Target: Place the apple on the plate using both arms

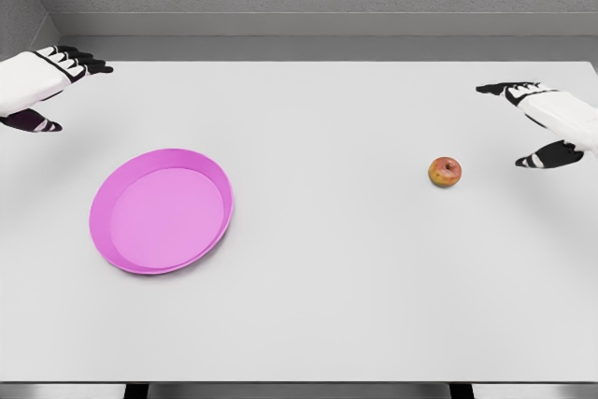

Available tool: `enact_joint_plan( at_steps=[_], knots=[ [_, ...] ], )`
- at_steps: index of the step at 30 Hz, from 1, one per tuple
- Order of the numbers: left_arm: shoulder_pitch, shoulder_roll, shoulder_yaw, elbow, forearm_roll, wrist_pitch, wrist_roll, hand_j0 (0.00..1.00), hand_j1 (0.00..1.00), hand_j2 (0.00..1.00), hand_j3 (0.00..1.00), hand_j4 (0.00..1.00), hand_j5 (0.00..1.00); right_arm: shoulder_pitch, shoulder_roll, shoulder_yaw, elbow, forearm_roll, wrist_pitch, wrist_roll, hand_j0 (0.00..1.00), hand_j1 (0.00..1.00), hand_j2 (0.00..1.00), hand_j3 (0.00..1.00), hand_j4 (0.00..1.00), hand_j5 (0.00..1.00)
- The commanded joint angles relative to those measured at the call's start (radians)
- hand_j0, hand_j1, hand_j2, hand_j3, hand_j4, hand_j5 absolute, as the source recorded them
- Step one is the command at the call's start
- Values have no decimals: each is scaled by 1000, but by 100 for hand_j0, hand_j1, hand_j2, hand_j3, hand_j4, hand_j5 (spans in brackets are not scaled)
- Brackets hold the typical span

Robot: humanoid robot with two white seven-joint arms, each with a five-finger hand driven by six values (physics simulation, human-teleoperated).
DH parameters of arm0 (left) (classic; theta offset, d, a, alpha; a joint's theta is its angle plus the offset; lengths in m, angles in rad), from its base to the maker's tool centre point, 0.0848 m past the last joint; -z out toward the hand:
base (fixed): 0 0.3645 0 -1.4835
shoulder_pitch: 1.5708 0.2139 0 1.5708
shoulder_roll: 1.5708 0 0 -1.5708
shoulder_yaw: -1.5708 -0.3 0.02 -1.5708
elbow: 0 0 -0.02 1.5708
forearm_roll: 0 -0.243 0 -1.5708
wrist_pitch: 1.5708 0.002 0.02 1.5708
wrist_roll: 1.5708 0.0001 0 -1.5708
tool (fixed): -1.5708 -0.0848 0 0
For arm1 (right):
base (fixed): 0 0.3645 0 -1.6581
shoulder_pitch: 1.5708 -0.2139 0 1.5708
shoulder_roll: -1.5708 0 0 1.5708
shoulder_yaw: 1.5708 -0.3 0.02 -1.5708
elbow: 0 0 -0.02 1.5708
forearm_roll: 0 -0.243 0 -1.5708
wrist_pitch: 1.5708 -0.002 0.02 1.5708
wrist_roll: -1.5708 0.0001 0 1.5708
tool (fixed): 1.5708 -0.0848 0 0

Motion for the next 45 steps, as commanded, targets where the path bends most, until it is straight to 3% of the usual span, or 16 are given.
enact_joint_plan(
  at_steps=[1, 3, 9, 14, 36, 37, 40, 45],
  knots=[
    [0, 0, 2, 0, 5, 0, 0, 100, 100, 100, 100, 100, 100, -6, 33, 103, 58, -1, 11, 74, 100, 100, 100, 100, 100, 100],
    [0, 0, 2, 0, 4, 0, 0, 100, 100, 100, 100, 100, 100, -58, 61, 139, 84, -1, 11, 145, 100, 100, 100, 100, 100, 100],
    [0, 2, 2, 0, 4, 0, 0, 100, 100, 100, 100, 100, 100, -124, 105, 168, 82, -1, 90, 304, 100, 100, 100, 100, 100, 100],
    [0, 2, 2, 1, 4, 0, 0, 100, 100, 100, 100, 100, 100, -226, 159, 249, 113, -1, 123, 358, 100, 100, 100, 100, 100, 100],
    [0, 0, 2, 1, 4, 0, 0, 100, 100, 100, 100, 100, 100, -310, 210, 311, 205, -1, 126, 386, 100, 100, 100, 100, 100, 100],
    [0, 0, 2, 1, 4, 0, 0, 100, 100, 100, 100, 100, 100, -310, 210, 312, 207, -1, 126, 386, 98, 98, 98, 98, 98, 98],
    [0, -1, 2, 1, 2, 0, 0, 100, 100, 100, 100, 100, 100, -312, 210, 312, 199, -1, 120, 386, 61, 61, 61, 61, 61, 61],
    [0, -1, 2, 1, 2, 0, 0, 100, 100, 100, 100, 100, 100, -313, 210, 312, 196, -1, 116, 404, 56, 56, 56, 56, 56, 56]
  ],
)
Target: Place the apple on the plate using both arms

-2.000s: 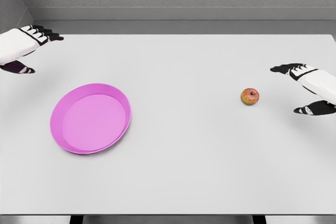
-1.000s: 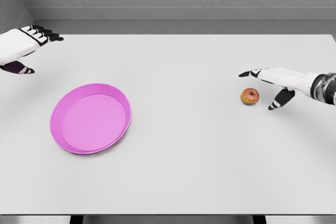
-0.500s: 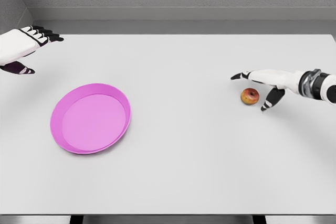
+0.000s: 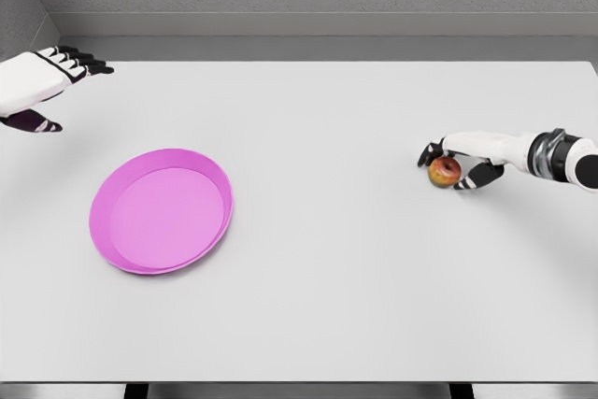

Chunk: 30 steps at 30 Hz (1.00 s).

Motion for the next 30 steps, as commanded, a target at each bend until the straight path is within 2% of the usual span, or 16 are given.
enact_joint_plan(
  at_steps=[1, 16, 21, 30],
  knots=[
    [1, 1, 1, 0, 6, 0, 1, 100, 100, 100, 100, 100, 100, 0, -1, -1, -3, -4, -2, 20, 55, 55, 55, 55, 55, 55],
    [0, 2, 1, -1, 6, 0, 1, 100, 100, 100, 100, 100, 100, -20, -2, -24, -23, -4, 3, 45, 53, 53, 53, 53, 53, 53],
    [0, 4, 1, -1, 6, 0, 1, 100, 100, 100, 100, 100, 100, -20, -13, -53, -69, -4, 4, 45, 53, 53, 53, 53, 53, 53],
    [0, 4, 1, -1, 3, 0, 0, 100, 100, 100, 100, 100, 100, -20, -13, -62, -224, -4, 4, 45, 54, 54, 54, 54, 54, 54]
  ],
)
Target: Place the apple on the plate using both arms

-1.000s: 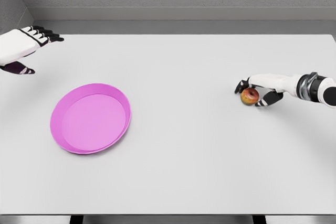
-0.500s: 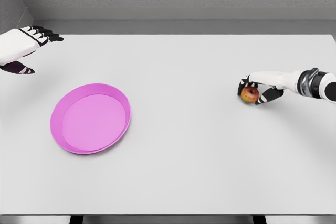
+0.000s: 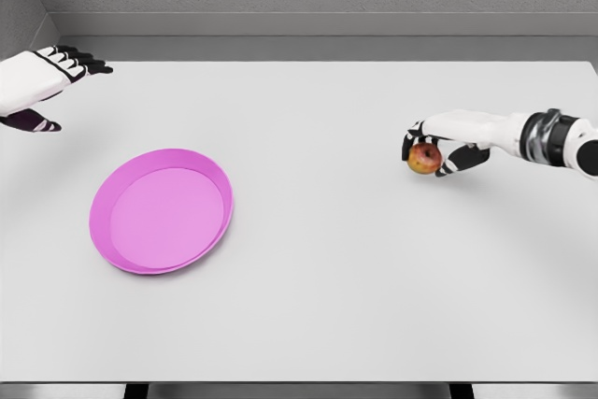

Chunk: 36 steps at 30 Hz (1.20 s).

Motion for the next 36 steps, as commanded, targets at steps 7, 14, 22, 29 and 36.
enact_joint_plan(
  at_steps=[7, 14, 22, 29, 36],
  knots=[
    [0, 1, 1, 0, 6, 0, 0, 100, 100, 100, 100, 100, 100, 11, 10, 0, -120, -2, -3, 0, 54, 54, 54, 54, 54, 54],
    [0, 1, 1, 0, 6, 0, 0, 100, 100, 100, 100, 100, 100, 9, 53, 8, -162, -2, -3, 0, 54, 54, 54, 54, 54, 54],
    [0, 1, 3, -2, 6, 0, 0, 100, 100, 100, 100, 100, 100, 3, 51, -2, -163, -2, -6, 0, 57, 57, 57, 57, 57, 57],
    [0, 1, 3, -3, 6, 0, 2, 100, 100, 100, 100, 100, 100, 20, -22, -86, -162, -5, -14, 0, 90, 90, 90, 90, 90, 90],
    [0, 0, 1, -20, -12, 0, 0, 100, 100, 100, 100, 100, 100, 138, -105, -238, -159, -8, -51, 0, 100, 100, 100, 100, 100, 100]
  ],
)
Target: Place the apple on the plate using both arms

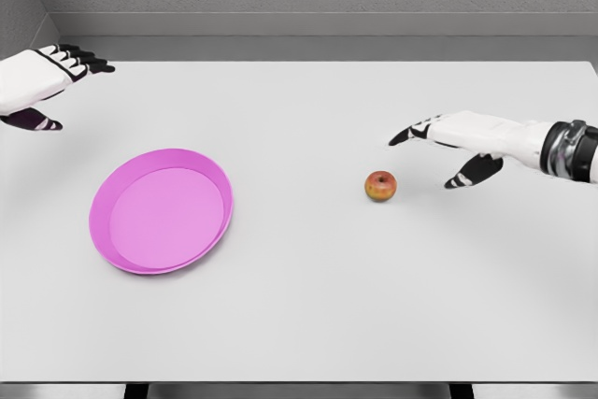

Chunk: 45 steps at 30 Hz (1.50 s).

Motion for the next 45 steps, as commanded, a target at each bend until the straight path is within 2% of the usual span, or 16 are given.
enact_joint_plan(
  at_steps=[1, 3, 6, 8, 11, 12, 13, 16, 21, 23, 25, 27, 30, 33, 38, 45],
  knots=[
    [0, -3, -2, -10, -3, 0, 0, 100, 100, 100, 100, 100, 100, 2, -34, -60, 2, -5, -20, 0, 100, 100, 100, 100, 100, 100],
    [-3, -12, 1, -15, 2, 0, 3, 100, 100, 100, 100, 100, 100, 5, -54, -66, 7, -4, -20, 0, 100, 100, 100, 100, 100, 100],
    [-8, -27, -7, -174, -42, 0, 2, 100, 100, 100, 100, 100, 100, 26, -71, -103, 15, -5, -23, 0, 100, 100, 100, 100, 100, 100],
    [-37, -58, -24, -220, -63, 0, 2, 100, 100, 100, 100, 100, 100, 72, -80, -167, 21, -4, -23, 0, 100, 100, 100, 100, 100, 100],
    [-185, -162, -193, -223, -135, 0, 2, 100, 100, 100, 100, 100, 100, 123, -82, -250, 36, -4, -23, 0, 100, 100, 100, 100, 100, 100],
    [-258, -222, -286, -222, -194, 0, 2, 100, 100, 100, 100, 100, 100, 126, -82, -262, 44, -4, -23, 0, 100, 100, 100, 100, 100, 100],
    [-288, -253, -334, -222, -214, 0, 0, 100, 100, 100, 100, 100, 100, 126, -86, -275, 45, -5, -23, 0, 100, 100, 100, 100, 100, 100],
    [-350, -320, -409, -222, -219, 0, 0, 100, 100, 100, 100, 100, 100, 107, -74, -278, 96, -5, -19, 0, 100, 100, 100, 100, 100, 100],
    [-429, -444, -530, -214, -208, 0, 2, 100, 100, 100, 100, 100, 100, 84, -73, -279, 101, -7, -17, 0, 100, 100, 100, 100, 100, 100],
    [-449, -480, -575, -208, -185, 0, 3, 100, 100, 100, 100, 100, 100, 72, -71, -279, 101, -8, -11, 0, 100, 100, 100, 100, 100, 100],
    [-472, -518, -639, -181, -118, 0, 2, 100, 100, 100, 100, 100, 100, 68, -63, -279, 96, -10, -10, 0, 100, 100, 100, 100, 100, 100],
    [-476, -533, -653, -142, 8, 0, -40, 100, 100, 100, 100, 100, 100, 60, -53, -279, 81, -11, -10, 0, 100, 100, 100, 100, 100, 100],
    [-477, -547, -676, -133, 97, 0, -93, 100, 100, 100, 100, 100, 100, 61, -53, -276, 78, -11, -11, 0, 100, 100, 100, 100, 100, 100],
    [-491, -575, -687, -125, 109, 0, -107, 100, 100, 100, 100, 100, 100, 63, -56, -275, 79, -11, -11, 0, 100, 100, 100, 100, 100, 100],
    [-515, -629, -688, -108, 102, 0, -210, 100, 100, 100, 100, 100, 100, 68, -60, -273, 78, -11, -11, 0, 100, 100, 100, 100, 100, 100],
    [-540, -690, -704, -105, 42, 0, -235, 100, 100, 100, 100, 100, 100, 74, -63, -271, 79, -11, -11, 0, 100, 100, 100, 100, 100, 100]
  ],
)
